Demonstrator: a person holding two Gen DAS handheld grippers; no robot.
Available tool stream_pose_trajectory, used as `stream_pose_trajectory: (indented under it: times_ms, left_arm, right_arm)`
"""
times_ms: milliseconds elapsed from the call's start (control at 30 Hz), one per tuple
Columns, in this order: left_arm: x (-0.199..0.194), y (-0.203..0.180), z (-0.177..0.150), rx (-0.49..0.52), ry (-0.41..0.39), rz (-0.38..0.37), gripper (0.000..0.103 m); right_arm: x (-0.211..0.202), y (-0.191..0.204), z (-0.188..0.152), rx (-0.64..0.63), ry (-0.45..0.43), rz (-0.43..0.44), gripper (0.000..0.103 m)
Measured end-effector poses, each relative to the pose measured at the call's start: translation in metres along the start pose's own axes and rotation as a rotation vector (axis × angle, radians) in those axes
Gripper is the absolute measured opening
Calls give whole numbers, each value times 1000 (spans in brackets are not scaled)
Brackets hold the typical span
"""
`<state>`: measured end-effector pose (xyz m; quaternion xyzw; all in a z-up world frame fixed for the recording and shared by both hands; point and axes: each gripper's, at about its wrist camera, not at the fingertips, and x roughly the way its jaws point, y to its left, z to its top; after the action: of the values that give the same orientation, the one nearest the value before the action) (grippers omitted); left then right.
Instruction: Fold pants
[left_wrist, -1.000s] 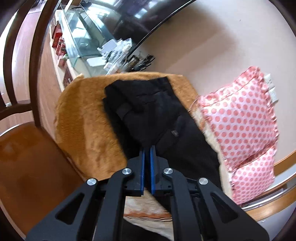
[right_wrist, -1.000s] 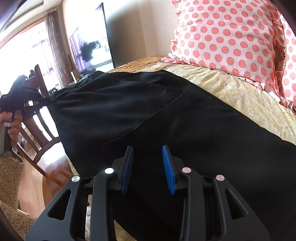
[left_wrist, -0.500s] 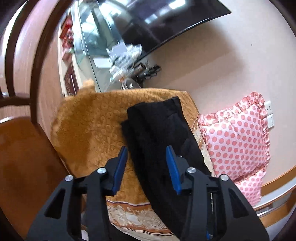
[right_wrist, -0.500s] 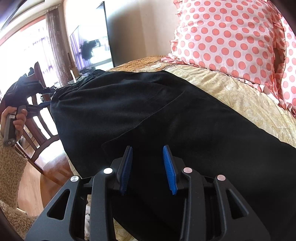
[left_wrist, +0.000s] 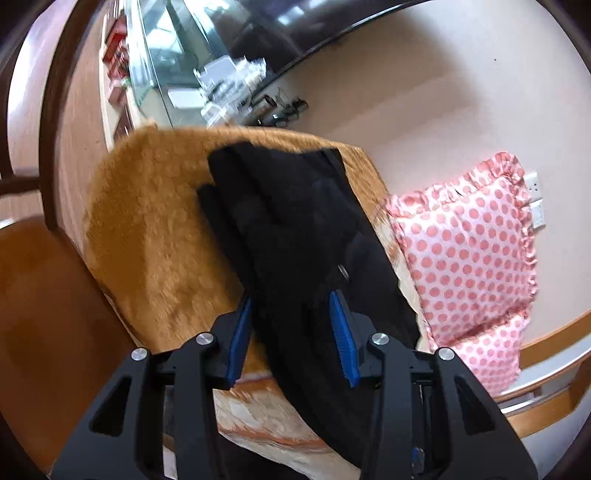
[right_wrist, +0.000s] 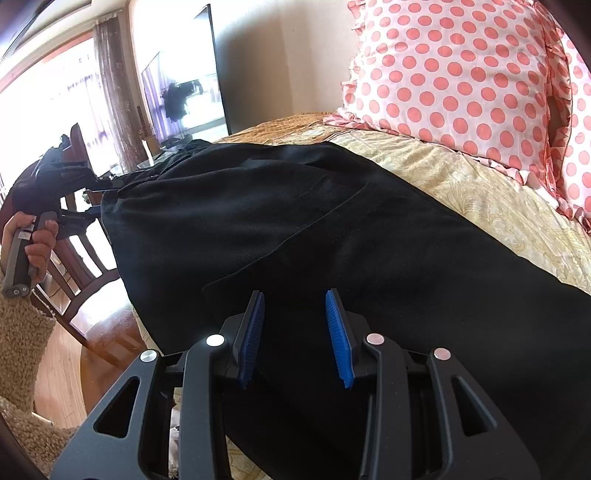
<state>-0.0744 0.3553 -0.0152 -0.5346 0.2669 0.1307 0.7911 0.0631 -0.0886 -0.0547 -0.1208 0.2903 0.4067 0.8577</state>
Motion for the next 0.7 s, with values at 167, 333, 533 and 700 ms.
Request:
stream_pose_trajectory:
  times_ms: [167,333,533,700]
  left_arm:
    - [3,8,6,-49,-10,-26,35]
    - [-2,18,19,-93,-68,3,32]
    - [5,4,26,-17,-95,90,10]
    - [-6,-45,18,183,-161,126,8]
  right_arm:
    - [-1,0,0,-1,-1,1,37]
    - [-4,-1,-4,2,-13,6,50]
    - [-30,-3,-15,1,-58,33,59]
    - [-67,-26,-30,54,-118,16,65]
